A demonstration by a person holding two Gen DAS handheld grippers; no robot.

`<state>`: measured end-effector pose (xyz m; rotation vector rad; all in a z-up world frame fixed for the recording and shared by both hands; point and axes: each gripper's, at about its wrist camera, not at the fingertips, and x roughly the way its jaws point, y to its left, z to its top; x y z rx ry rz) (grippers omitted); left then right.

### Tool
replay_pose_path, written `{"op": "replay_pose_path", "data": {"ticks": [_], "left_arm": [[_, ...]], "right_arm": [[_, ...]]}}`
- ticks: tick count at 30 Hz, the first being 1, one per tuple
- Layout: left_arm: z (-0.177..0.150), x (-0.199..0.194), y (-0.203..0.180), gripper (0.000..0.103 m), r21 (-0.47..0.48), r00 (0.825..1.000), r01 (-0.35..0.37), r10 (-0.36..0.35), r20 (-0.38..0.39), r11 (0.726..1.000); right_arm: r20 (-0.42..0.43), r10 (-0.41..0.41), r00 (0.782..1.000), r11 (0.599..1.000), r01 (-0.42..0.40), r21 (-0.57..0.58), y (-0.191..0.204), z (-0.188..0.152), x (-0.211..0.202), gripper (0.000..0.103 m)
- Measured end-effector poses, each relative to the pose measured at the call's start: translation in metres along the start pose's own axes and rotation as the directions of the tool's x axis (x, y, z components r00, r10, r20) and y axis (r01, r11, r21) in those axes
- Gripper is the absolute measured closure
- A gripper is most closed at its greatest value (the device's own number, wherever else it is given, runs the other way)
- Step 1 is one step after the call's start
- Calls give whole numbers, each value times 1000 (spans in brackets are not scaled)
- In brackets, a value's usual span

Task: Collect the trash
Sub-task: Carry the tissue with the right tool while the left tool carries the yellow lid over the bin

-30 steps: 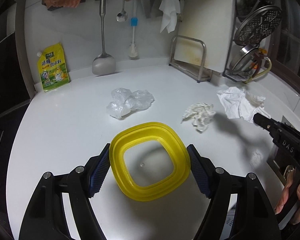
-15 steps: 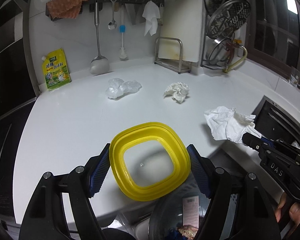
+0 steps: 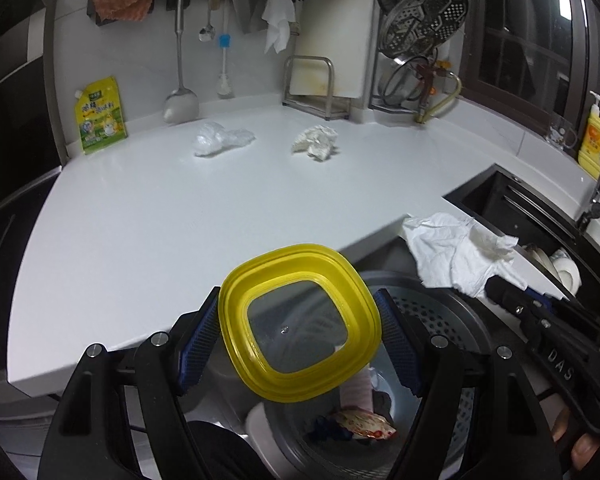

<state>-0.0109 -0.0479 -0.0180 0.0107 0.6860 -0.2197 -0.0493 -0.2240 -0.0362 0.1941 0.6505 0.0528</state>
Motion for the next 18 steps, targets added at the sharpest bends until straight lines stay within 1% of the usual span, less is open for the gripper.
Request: {"op": "replay_pose_path", "data": {"ticks": [3, 6, 12, 18], "left_arm": [[-10, -2, -13, 30, 14, 1000, 27, -26, -4, 1000], [-20, -1, -23, 30, 32, 998, 52, -51, -24, 998], [-33, 2, -30, 30, 36, 997, 65, -63, -54, 997], [-44, 8, -32, 30, 47, 995, 68, -64, -83, 997]], "right_arm": [[-10, -1, 1000, 1000, 1, 27, -6, -13, -5, 91], [-17, -6, 1000, 999, 7, 39, -13, -23, -10, 91], [-37, -14, 999, 999, 16, 39, -19, -39, -16, 91], [-77, -15, 997, 999, 18, 39, -22, -56, -10, 91]]}}
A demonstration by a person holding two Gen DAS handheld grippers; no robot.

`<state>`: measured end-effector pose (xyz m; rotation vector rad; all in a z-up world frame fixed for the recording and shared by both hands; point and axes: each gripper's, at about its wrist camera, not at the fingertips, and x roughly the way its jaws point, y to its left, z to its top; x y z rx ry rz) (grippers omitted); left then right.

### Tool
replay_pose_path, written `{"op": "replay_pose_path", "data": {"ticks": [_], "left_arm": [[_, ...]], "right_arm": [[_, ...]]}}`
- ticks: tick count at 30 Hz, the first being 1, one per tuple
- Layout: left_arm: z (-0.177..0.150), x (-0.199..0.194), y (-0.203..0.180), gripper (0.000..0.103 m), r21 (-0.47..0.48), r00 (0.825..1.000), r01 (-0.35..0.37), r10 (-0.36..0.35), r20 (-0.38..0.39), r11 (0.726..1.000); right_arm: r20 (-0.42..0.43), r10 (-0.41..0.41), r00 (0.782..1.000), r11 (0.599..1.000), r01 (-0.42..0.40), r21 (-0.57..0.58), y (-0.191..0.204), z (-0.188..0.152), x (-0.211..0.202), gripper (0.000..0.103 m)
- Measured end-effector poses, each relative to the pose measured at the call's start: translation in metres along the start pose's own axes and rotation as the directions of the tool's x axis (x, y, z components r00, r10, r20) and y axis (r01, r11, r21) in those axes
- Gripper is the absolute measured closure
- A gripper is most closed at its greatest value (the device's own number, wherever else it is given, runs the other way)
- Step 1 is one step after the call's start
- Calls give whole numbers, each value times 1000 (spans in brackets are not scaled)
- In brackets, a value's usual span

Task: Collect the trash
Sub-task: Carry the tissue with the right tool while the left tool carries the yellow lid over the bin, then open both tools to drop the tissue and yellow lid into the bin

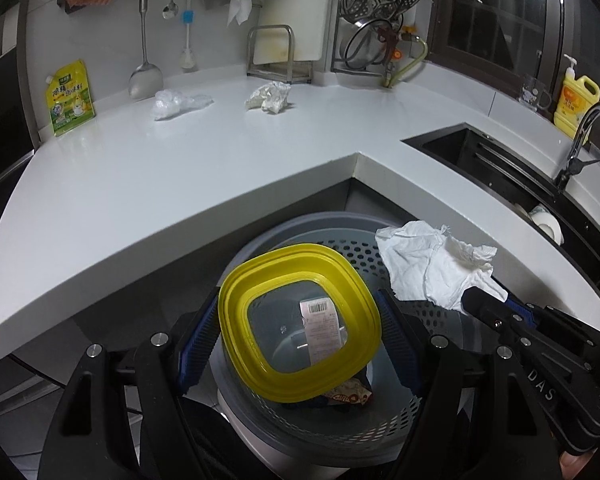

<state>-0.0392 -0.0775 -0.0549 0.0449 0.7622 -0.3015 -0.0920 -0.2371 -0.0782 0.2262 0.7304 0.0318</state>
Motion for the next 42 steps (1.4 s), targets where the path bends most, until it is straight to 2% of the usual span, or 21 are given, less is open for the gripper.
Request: {"op": "replay_pose_path", "data": {"ticks": [9, 24, 31, 35, 42], "left_arm": [[-12, 14, -2, 30, 9, 999, 4, -4, -54, 1000], [-17, 22, 5, 29, 7, 996, 10, -9, -86, 1000], [-18, 23, 8, 27, -1, 996, 6, -6, -93, 1000], [-18, 24, 9, 27, 4, 995, -5, 6, -97, 1000], [-17, 22, 11, 16, 0, 996, -12, 12, -89, 1000]], "right_arm": [[-45, 7, 999, 1000, -7, 1, -2, -13, 11, 91], [-69, 13, 998, 1000, -12, 7, -5, -14, 22, 88], [-63, 5, 998, 1000, -4, 11, -6, -14, 22, 76], [-40, -5, 999, 1000, 5, 14, -7, -13, 18, 56], [-25, -7, 1000, 999, 8, 35, -12, -12, 14, 50]]}}
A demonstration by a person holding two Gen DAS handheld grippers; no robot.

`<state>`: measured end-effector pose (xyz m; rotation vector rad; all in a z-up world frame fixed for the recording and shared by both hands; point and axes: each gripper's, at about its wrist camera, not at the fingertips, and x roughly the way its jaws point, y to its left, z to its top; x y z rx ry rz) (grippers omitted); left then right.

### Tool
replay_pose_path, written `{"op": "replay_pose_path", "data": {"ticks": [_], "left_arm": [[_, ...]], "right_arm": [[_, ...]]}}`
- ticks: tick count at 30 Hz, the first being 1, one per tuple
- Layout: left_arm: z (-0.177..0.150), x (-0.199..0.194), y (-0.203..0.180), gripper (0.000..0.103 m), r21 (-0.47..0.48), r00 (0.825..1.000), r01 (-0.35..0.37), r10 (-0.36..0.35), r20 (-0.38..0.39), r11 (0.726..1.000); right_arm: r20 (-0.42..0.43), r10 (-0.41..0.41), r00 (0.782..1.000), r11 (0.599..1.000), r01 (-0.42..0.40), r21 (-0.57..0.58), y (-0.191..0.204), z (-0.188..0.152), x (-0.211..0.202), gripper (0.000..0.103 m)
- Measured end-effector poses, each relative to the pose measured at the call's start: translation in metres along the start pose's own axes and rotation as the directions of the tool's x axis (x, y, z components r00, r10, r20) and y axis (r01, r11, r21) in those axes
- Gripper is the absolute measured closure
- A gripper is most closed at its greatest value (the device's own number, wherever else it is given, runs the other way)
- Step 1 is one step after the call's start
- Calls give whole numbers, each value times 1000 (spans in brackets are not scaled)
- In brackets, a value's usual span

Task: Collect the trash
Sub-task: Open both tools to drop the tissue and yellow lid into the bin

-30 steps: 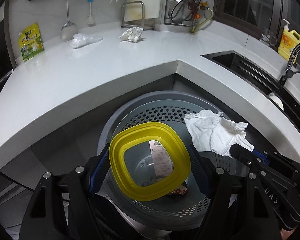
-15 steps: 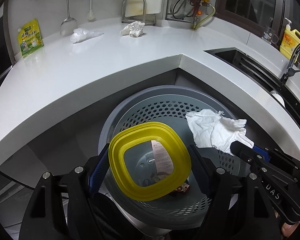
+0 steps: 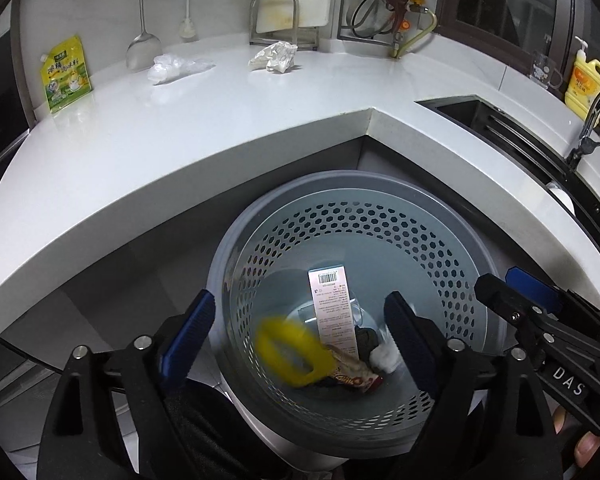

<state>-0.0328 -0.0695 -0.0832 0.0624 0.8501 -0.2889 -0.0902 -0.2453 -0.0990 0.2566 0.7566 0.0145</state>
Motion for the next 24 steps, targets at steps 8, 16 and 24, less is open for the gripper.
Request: {"op": "replay_pose_path", "data": {"ticks": [8, 16, 24], "left_arm": [[0, 0, 3, 13, -15, 1000, 6, -6, -3, 1000], [0, -1, 4, 13, -22, 1000, 14, -14, 2, 1000], [2, -5, 11, 13, -38, 1000, 19, -19, 12, 999]], "right_arm": [[10, 6, 1000, 1000, -6, 10, -1, 1, -3, 48], [9, 5, 1000, 1000, -5, 10, -2, 1, -3, 48], [18, 8, 1000, 1000, -8, 12, -1, 3, -4, 46]]}}
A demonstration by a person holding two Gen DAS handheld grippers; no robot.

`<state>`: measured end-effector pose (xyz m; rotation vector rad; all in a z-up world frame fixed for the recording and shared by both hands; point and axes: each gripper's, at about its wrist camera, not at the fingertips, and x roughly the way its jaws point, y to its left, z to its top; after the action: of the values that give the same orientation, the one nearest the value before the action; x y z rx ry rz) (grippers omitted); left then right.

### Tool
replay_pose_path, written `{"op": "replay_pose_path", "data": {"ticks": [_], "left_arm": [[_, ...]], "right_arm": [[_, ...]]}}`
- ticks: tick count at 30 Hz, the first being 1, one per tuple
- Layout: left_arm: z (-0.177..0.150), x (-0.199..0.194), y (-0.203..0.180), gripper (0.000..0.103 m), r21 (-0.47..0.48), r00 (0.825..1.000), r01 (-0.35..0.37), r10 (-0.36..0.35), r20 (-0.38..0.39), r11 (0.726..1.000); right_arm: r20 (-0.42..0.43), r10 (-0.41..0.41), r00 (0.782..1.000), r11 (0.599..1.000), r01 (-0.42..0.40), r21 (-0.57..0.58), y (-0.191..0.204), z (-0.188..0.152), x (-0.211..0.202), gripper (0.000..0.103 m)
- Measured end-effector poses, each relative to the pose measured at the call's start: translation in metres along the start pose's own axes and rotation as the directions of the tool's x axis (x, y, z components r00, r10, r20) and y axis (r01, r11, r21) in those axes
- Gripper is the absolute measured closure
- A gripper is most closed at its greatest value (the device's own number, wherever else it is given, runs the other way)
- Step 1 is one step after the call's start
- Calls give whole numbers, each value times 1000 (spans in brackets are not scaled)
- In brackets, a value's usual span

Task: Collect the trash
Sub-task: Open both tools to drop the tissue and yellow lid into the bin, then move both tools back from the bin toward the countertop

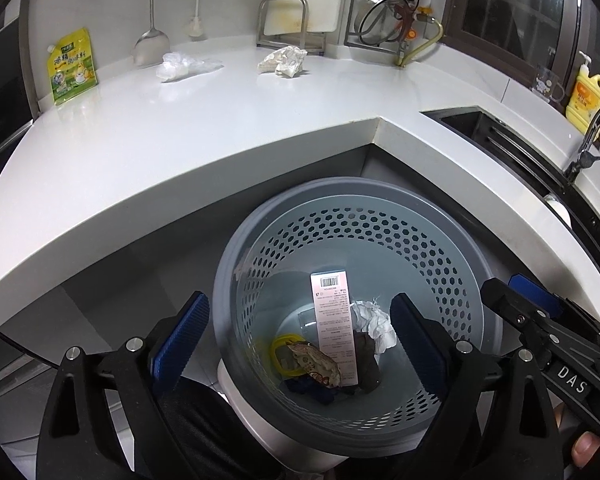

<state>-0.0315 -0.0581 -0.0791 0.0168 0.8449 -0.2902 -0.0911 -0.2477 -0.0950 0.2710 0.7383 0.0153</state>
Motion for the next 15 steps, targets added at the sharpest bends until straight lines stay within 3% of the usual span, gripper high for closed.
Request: {"op": "replay_pose_path", "data": {"ticks": [15], "left_arm": [[10, -18, 24, 8, -42, 999, -5, 7, 47, 999]], "right_arm": [[44, -5, 999, 1000, 6, -20, 12, 10, -9, 28]]}}
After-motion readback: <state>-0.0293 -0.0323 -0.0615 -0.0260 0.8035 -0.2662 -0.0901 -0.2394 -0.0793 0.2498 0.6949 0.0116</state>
